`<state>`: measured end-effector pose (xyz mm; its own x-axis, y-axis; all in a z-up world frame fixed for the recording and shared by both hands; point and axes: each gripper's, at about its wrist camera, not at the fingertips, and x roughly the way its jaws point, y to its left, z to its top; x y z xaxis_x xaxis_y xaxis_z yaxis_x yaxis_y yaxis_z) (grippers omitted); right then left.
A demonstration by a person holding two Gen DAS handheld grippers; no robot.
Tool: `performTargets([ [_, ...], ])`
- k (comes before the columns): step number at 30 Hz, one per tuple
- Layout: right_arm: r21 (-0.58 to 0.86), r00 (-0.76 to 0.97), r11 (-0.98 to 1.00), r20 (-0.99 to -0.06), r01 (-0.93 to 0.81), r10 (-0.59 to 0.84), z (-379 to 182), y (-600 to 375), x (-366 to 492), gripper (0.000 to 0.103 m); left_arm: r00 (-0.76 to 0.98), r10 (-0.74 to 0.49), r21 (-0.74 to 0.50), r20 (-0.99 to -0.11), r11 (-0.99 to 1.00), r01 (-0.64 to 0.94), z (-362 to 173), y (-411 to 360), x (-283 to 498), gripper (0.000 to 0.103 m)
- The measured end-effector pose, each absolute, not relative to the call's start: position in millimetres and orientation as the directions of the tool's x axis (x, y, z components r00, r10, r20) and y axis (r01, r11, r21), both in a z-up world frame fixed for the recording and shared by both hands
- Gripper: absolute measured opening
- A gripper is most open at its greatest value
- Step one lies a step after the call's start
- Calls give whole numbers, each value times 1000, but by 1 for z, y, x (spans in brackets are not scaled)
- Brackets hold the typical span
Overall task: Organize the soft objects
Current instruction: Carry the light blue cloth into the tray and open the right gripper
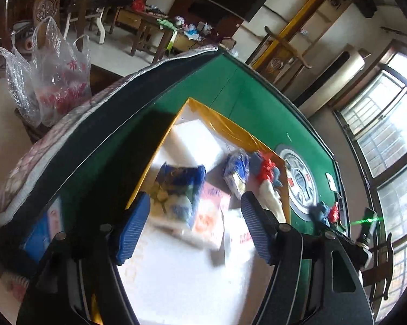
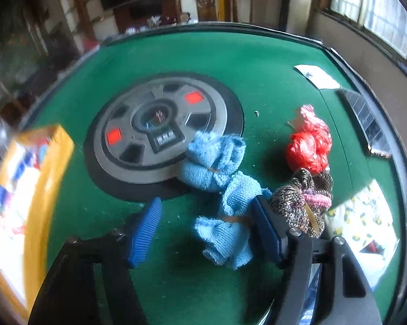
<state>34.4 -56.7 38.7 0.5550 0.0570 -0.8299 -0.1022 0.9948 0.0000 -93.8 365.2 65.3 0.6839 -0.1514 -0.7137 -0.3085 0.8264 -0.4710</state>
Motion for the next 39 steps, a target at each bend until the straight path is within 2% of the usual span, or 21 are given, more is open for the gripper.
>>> performTargets([
  [3, -66, 547, 989, -837, -131, 16, 34, -50, 28, 63, 697, -153, -479, -700, 825, -301, 67, 367, -112, 70],
  [4, -83, 550, 988, -835, -133, 4, 32, -51, 25, 51, 699, -157, -485, -698, 822, -299, 66, 369, -115, 70],
  [5, -98, 554, 987, -832, -128, -10, 31, -53, 24, 29, 700, -163, -492, -695, 818, -297, 65, 369, -119, 69],
  [6, -121, 559, 986, -829, -111, -39, 30, -56, 22, 24, 702, -169, -499, -692, 815, -295, 63, 369, -122, 70],
  [8, -88, 564, 992, -825, -88, -23, 34, -67, 20, 23, 707, -176, -507, -685, 813, -288, 61, 366, -131, 69],
  [14, 43, 634, 992, -766, -119, 109, 72, -75, -12, 23, 720, -205, -528, -663, 809, -256, 52, 356, -149, 70],
  [20, 258, 553, 887, -706, -383, 444, 107, -13, -57, 23, 710, -225, -545, -668, 797, -260, 44, 350, -154, 69],
  [23, 275, 467, 826, -717, -492, 517, 98, 36, -73, 24, 711, -228, -543, -665, 801, -252, 46, 345, -158, 70],
  [31, 264, 352, 768, -770, -583, 532, 60, 114, -84, 27, 715, -225, -532, -662, 813, -237, 51, 341, -168, 69],
  [33, 248, 354, 777, -782, -579, 513, 56, 118, -83, 33, 712, -231, -535, -663, 812, -234, 50, 340, -168, 69],
  [35, 247, 357, 782, -784, -572, 508, 54, 116, -81, 46, 711, -237, -537, -662, 812, -229, 50, 338, -168, 69],
  [39, 281, 371, 780, -757, -559, 538, 64, 97, -83, 51, 704, -252, -537, -664, 816, -214, 51, 329, -164, 69],
])
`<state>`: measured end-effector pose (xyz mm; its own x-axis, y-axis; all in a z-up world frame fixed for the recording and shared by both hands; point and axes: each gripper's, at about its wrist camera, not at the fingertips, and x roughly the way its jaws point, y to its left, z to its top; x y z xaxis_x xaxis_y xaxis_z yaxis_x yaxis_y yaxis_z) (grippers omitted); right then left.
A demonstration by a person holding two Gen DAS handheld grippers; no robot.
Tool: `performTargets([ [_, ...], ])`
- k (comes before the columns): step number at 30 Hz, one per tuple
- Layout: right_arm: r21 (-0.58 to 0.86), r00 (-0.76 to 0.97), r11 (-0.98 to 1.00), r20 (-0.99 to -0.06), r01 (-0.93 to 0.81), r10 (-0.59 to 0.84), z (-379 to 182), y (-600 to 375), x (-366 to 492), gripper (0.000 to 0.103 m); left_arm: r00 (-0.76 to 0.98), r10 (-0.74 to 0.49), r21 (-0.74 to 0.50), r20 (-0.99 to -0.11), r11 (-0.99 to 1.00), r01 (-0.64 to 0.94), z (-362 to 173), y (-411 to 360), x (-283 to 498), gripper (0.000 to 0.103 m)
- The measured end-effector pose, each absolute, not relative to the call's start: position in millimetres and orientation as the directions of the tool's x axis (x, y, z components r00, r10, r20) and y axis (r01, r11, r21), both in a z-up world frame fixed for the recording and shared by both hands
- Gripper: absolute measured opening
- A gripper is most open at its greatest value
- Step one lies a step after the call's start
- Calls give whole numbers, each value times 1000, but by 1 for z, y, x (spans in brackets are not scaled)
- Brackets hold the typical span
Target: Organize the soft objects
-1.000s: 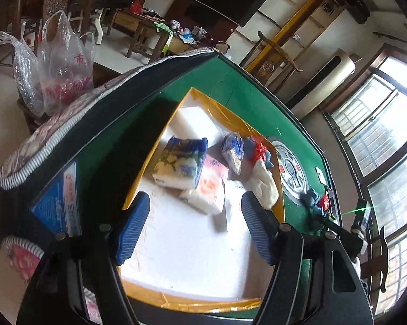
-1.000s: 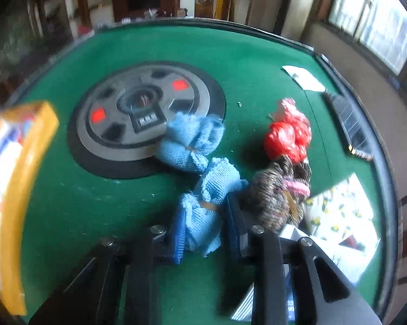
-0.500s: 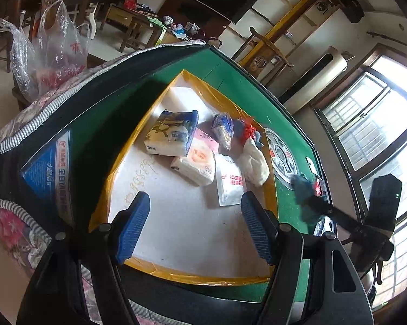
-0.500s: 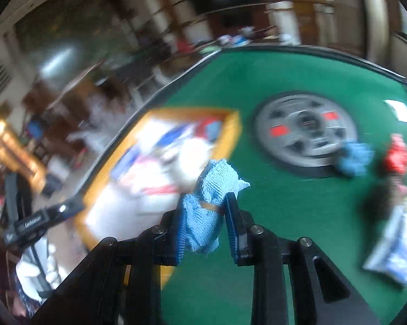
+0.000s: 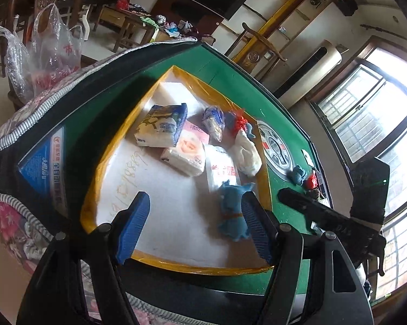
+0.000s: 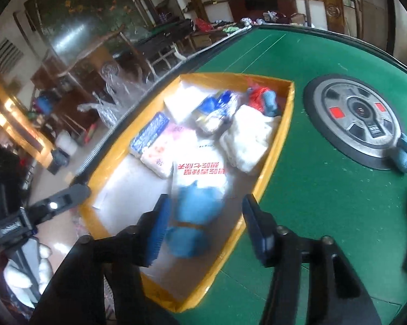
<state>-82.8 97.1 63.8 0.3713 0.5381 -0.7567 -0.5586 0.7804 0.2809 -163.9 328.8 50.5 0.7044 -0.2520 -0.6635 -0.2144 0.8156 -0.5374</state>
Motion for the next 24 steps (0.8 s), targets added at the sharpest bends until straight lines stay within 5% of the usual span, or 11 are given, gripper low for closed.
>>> performTargets([
  [5, 250, 518, 837, -689, -487, 507, 97, 40, -78, 54, 707, -295, -538, -643, 831, -142, 58, 309, -163, 69],
  [6, 229, 575, 861, -663, -455, 480, 105, 21, -76, 60, 706, -303, -537, -640, 834, -129, 59, 305, -163, 69],
  [8, 202, 668, 901, -613, -383, 422, 117, -20, -66, 87, 704, -323, -539, -632, 837, -99, 60, 297, -161, 69],
  [16, 154, 650, 979, -732, -135, 205, 85, -110, 6, 87, 670, -387, -539, -634, 842, -24, 63, 264, -155, 69],
  [24, 96, 605, 987, -781, -127, 154, 59, -78, 59, 86, 666, -390, -507, -636, 862, 22, 80, 244, -159, 69],
])
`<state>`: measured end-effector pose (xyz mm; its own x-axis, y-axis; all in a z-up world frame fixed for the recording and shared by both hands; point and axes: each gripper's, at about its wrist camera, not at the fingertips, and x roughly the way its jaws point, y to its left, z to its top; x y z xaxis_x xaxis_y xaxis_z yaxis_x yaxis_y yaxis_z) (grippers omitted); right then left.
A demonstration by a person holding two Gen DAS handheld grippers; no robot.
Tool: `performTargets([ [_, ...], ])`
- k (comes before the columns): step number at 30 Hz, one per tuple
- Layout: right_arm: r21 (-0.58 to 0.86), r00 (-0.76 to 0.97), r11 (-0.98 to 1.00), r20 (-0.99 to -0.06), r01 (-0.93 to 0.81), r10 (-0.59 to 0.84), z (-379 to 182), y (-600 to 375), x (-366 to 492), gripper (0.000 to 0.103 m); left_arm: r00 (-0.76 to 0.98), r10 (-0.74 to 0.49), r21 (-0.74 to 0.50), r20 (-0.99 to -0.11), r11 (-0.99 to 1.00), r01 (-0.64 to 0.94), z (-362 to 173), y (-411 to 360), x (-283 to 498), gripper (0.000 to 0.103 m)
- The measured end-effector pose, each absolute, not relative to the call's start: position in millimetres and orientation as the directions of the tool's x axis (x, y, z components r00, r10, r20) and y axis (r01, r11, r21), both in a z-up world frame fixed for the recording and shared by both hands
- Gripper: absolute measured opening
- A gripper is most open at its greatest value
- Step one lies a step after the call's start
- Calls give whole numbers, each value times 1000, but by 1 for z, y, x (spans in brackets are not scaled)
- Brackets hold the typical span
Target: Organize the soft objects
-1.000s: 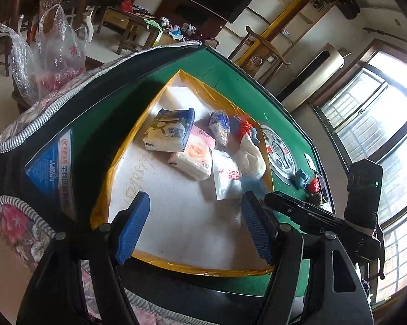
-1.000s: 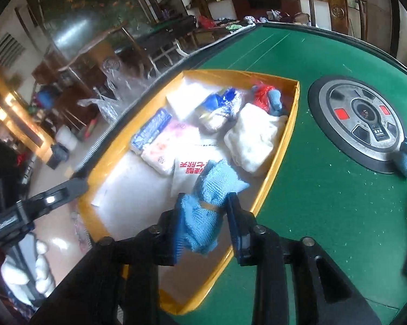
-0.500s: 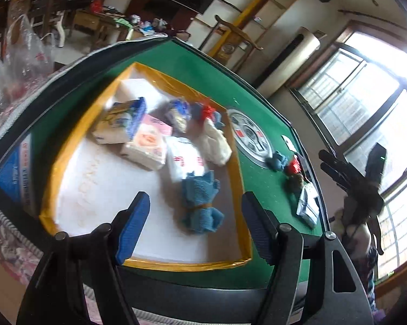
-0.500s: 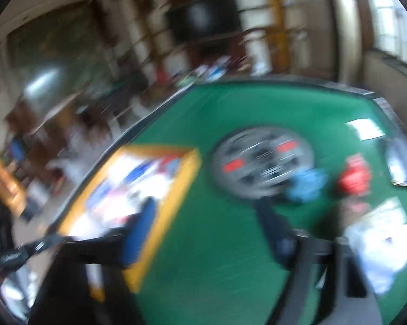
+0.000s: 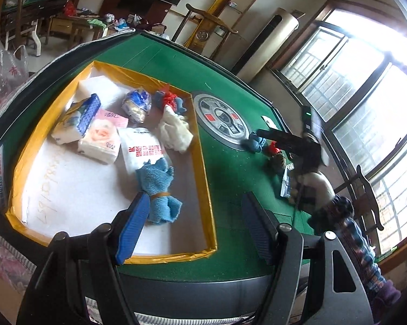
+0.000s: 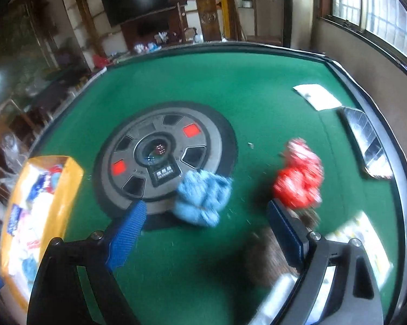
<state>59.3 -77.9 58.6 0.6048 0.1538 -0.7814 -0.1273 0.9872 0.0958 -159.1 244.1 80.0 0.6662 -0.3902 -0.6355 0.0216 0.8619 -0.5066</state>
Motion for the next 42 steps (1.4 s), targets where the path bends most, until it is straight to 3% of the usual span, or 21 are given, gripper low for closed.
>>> performTargets([
  [1, 86, 598, 989, -789, -123, 143, 57, -72, 63, 82, 666, -388, -502, -637, 864, 23, 82, 242, -160, 69],
  [4, 69, 561, 992, -819, -109, 119, 42, -61, 79, 34, 665, -382, -497, -642, 868, 19, 82, 240, -162, 69],
  [10, 202, 481, 943, -819, -266, 312, 41, -56, 46, 34, 653, -395, -500, -646, 865, 28, 79, 235, -154, 69],
  [13, 393, 300, 824, -795, -408, 527, 36, -51, 3, 38, 630, -429, -507, -647, 859, 64, 77, 221, -146, 69],
  [15, 459, 242, 767, -764, -448, 598, 38, -56, -27, 42, 606, -461, -518, -648, 850, 93, 75, 209, -140, 69],
  [18, 489, 315, 762, -709, -424, 631, 54, -91, -54, 61, 567, -506, -523, -650, 839, 149, 75, 184, -133, 69],
  [19, 494, 357, 773, -692, -398, 627, 60, -107, -59, 65, 559, -511, -517, -653, 840, 163, 74, 177, -131, 69],
  [24, 448, 526, 858, -681, -252, 510, 76, -180, -72, 66, 483, -522, -483, -703, 849, 214, 54, 125, -112, 69],
  [30, 447, 586, 887, -689, -119, 426, 68, -233, -86, 66, 458, -471, -413, -754, 882, 227, 38, 82, -85, 69],
  [41, 451, 608, 886, -674, -111, 420, 65, -246, -77, 66, 502, -250, -141, -828, 959, 246, 12, 27, -45, 75],
  [42, 439, 606, 890, -677, -121, 417, 66, -240, -74, 66, 501, -264, -155, -824, 956, 249, 12, 27, -45, 67],
])
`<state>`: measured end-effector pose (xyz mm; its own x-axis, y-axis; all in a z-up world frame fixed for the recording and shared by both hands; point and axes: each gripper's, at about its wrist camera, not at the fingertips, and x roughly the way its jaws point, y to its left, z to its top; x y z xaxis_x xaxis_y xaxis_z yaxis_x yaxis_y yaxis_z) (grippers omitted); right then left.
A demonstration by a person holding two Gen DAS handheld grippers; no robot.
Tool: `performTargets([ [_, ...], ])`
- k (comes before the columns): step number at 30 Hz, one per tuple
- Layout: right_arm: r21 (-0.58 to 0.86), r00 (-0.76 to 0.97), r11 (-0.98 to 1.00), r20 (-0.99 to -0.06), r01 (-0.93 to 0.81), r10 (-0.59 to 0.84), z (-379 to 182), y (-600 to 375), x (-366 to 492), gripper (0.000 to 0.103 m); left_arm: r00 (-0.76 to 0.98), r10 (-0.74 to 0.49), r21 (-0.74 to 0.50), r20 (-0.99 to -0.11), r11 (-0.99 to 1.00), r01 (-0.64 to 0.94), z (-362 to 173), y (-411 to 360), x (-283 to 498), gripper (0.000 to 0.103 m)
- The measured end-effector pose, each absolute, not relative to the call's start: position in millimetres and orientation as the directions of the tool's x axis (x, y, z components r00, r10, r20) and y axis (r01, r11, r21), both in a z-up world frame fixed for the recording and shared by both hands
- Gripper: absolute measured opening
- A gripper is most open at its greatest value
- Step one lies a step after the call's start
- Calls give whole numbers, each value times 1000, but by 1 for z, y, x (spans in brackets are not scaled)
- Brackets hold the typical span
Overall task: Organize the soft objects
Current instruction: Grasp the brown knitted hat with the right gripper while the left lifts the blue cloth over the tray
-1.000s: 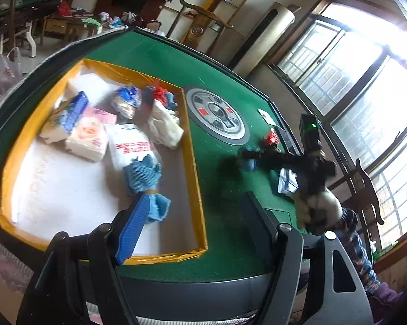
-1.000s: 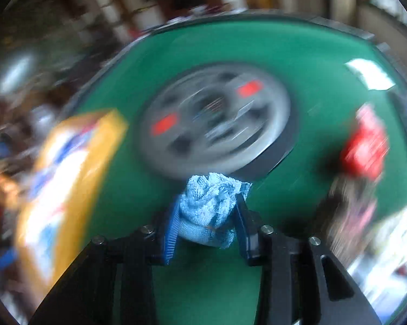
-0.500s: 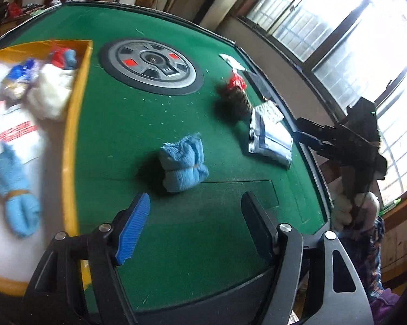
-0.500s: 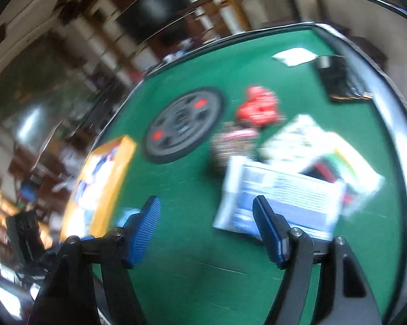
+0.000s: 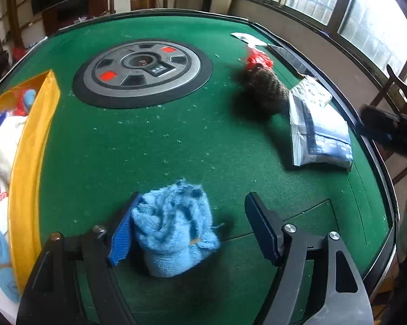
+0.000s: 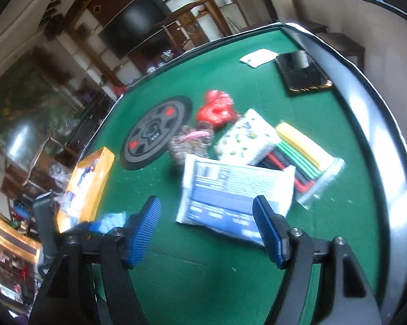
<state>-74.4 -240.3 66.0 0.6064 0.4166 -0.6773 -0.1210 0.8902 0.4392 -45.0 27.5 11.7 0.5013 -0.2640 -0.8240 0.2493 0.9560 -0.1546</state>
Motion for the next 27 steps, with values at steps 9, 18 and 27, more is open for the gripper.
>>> performTargets([
  [9, 173, 600, 965, -757, -199, 259, 69, -165, -20, 65, 512, -435, -392, -741, 899, 196, 37, 95, -59, 31],
  [18, -78, 553, 986, -833, -145, 15, 37, -126, 33, 45, 616, -477, -495, -626, 854, 158, 85, 182, -103, 31],
  [27, 121, 563, 985, -809, -122, 169, 64, -140, 19, 42, 642, -209, -389, -738, 909, -151, 66, 307, -118, 32],
])
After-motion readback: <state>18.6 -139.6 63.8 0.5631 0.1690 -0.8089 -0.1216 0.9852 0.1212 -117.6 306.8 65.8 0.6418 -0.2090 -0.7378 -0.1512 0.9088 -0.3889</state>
